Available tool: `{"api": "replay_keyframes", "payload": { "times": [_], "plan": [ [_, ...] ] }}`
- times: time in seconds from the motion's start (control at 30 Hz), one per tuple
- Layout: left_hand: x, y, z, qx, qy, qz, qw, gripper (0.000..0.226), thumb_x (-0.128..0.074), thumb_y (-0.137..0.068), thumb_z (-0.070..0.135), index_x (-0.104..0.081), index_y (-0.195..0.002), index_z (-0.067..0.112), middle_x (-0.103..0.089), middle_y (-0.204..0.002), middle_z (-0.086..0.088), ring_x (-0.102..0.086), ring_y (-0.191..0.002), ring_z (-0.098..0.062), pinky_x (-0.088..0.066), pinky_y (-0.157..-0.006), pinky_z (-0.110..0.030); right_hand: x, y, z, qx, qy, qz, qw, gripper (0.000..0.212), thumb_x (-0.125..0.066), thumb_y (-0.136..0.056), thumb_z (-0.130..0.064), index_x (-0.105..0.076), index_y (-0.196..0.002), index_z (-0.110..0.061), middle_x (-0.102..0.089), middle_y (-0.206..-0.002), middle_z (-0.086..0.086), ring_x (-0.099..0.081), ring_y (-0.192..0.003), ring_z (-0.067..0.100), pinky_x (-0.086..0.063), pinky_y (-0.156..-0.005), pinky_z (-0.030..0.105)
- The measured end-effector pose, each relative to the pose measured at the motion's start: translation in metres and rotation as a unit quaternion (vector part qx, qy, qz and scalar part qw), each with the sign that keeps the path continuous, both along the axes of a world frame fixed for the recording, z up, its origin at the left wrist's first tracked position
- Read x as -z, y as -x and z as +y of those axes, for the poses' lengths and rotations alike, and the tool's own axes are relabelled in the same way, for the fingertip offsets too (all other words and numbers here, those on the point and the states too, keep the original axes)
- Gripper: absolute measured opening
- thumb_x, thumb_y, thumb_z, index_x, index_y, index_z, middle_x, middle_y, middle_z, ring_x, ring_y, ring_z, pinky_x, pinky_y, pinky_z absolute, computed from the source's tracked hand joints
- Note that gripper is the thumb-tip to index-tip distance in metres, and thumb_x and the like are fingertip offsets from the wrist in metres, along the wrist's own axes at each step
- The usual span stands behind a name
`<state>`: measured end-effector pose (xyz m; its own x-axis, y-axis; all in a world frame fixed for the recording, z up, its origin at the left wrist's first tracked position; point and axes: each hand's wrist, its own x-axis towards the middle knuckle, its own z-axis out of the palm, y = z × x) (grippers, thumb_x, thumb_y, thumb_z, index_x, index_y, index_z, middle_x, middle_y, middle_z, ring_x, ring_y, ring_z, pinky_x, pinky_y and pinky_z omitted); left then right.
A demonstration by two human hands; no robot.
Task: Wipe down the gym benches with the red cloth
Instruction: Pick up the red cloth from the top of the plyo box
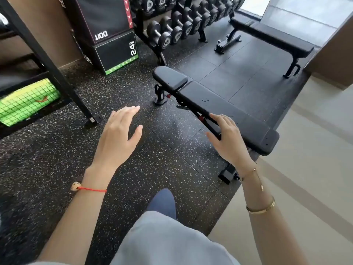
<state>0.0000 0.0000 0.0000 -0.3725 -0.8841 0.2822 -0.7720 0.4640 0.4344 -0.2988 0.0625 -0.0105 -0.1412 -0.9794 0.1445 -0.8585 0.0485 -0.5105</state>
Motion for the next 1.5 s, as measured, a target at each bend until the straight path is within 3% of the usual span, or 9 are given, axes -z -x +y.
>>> {"api": "replay_keyframes", "payload": {
  "times": [0.2,0.37,0.67,0.83,1.03,1.37,1.5],
  "plan": [
    [0.015,-0.011,-0.042,-0.049,-0.014,0.006,0.999,0.050,-0.050,-0.099,0.029,-0.039,-0.147,0.018,-0.045,-0.149,0.000,-0.033,-0.143,-0.014,-0.022,-0.123,-0.042,0.012,-0.010,-0.067,-0.030,-0.021,-0.005,0.999,0.055,-0.061,-0.093,-0.028,-0.042,-0.143,-0.019,-0.048,-0.143,0.001,-0.033,-0.141,0.019,-0.025,-0.119,0.037],
    [0.023,-0.032,-0.110,-0.084,-0.012,-0.004,0.996,0.050,-0.048,-0.100,0.030,-0.038,-0.147,0.018,-0.044,-0.150,0.000,-0.033,-0.143,-0.014,-0.015,-0.125,-0.038,0.020,-0.029,-0.157,-0.065,-0.018,0.005,0.998,0.055,-0.061,-0.093,-0.029,-0.042,-0.143,-0.018,-0.049,-0.143,0.000,-0.034,-0.140,0.019,-0.025,-0.119,0.038],
    [0.004,-0.095,-0.278,-0.149,-0.001,-0.007,0.989,0.050,-0.048,-0.100,0.032,-0.036,-0.148,0.021,-0.042,-0.151,0.003,-0.031,-0.144,-0.011,-0.013,-0.124,-0.033,0.007,-0.112,-0.368,-0.130,-0.017,-0.018,0.991,0.052,-0.059,-0.094,-0.027,-0.042,-0.143,-0.018,-0.048,-0.143,0.000,-0.033,-0.140,0.018,-0.022,-0.118,0.034],
    [-0.004,-0.122,-0.364,-0.173,-0.003,-0.001,0.985,0.050,-0.048,-0.100,0.032,-0.036,-0.148,0.024,-0.041,-0.152,0.005,-0.022,-0.141,0.002,-0.005,-0.121,-0.022,0.002,-0.145,-0.460,-0.158,-0.014,-0.025,0.987,0.053,-0.059,-0.094,-0.026,-0.042,-0.143,-0.016,-0.049,-0.142,0.000,-0.034,-0.139,0.017,-0.025,-0.118,0.034],
    [0.004,-0.150,-0.461,-0.185,-0.029,-0.013,0.982,0.050,-0.046,-0.101,0.034,-0.035,-0.149,0.024,-0.041,-0.152,0.005,-0.028,-0.145,-0.010,-0.009,-0.123,-0.028,0.016,-0.168,-0.565,-0.170,-0.025,-0.023,0.985,0.053,-0.059,-0.094,-0.027,-0.043,-0.143,-0.017,-0.049,-0.142,-0.001,-0.033,-0.139,0.017,-0.019,-0.114,0.025],
    [0.008,-0.168,-0.683,-0.227,-0.024,0.007,0.974,0.048,-0.049,-0.100,0.031,-0.039,-0.146,0.022,-0.045,-0.148,0.003,-0.033,-0.142,-0.012,-0.022,-0.123,-0.040,0.024,-0.190,-0.808,-0.211,-0.026,-0.033,0.977,0.054,-0.059,-0.094,-0.027,-0.041,-0.144,-0.015,-0.049,-0.141,0.000,-0.035,-0.139,0.019,-0.027,-0.117,0.039],
    [-0.006,-0.179,-0.776,-0.250,-0.006,0.014,0.968,0.047,-0.049,-0.100,0.031,-0.039,-0.146,0.025,-0.045,-0.148,0.005,-0.033,-0.142,-0.011,-0.019,-0.124,-0.036,0.005,-0.203,-0.916,-0.231,-0.005,-0.032,0.973,0.053,-0.059,-0.094,-0.026,-0.042,-0.143,-0.015,-0.048,-0.143,0.000,-0.032,-0.141,0.019,-0.026,-0.119,0.040]
  ]
}}
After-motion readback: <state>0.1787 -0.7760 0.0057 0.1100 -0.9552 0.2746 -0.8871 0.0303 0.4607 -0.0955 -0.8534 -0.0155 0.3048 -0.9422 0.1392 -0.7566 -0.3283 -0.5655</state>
